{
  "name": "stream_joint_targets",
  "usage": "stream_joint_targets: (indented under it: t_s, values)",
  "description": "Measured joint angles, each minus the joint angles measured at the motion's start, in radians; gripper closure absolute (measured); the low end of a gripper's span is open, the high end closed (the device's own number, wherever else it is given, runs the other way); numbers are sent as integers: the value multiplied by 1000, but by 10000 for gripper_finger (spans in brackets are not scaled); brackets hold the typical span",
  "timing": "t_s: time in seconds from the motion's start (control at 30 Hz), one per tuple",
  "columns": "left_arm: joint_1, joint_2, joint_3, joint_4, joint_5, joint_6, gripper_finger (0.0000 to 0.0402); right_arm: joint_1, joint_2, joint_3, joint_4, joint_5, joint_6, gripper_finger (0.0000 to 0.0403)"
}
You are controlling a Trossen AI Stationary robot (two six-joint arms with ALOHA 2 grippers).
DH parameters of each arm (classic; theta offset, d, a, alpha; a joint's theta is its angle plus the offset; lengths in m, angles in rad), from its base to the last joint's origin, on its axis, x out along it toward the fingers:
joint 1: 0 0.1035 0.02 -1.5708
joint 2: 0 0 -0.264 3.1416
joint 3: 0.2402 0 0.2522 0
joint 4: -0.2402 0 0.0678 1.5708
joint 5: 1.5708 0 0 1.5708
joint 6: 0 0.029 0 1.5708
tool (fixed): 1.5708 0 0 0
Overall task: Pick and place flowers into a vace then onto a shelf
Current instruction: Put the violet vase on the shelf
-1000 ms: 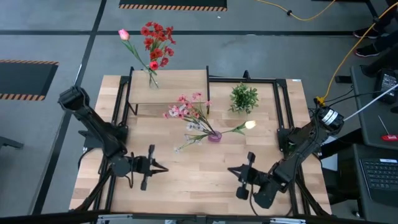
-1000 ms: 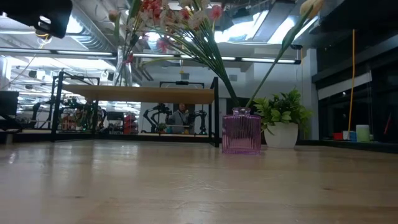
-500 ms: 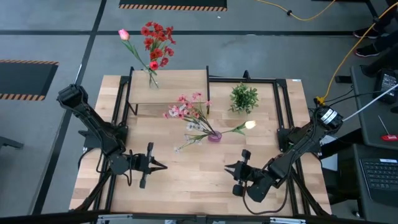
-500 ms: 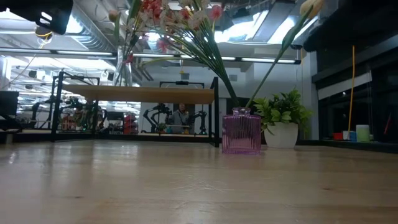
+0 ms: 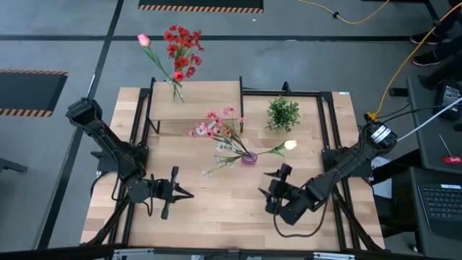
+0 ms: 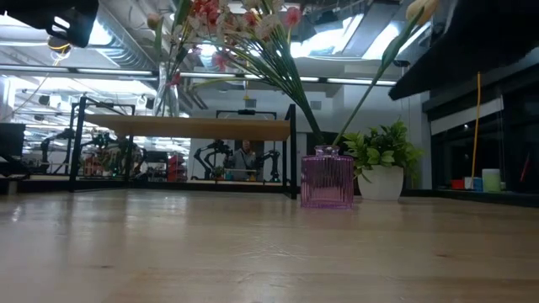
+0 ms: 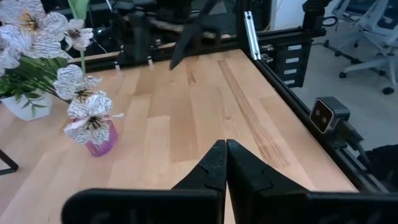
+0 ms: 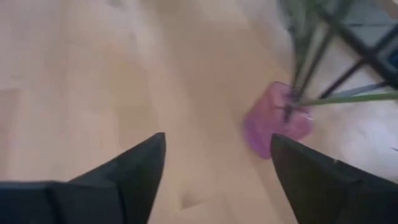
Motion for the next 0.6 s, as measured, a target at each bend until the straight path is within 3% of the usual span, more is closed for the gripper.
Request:
stream_joint_targets:
  t_s: [0.13,0.37,0.6]
  values:
    - [0,0,0,-1,1,-1,399,-23,0,-99,95,45,24,85]
    - [25,0,1,-19,-6,24,399,-111,1,-315,531,-2,-105,75]
    - [96,0,1,-23,51,-20,399,-248,1,-378,594,-52,-184,75]
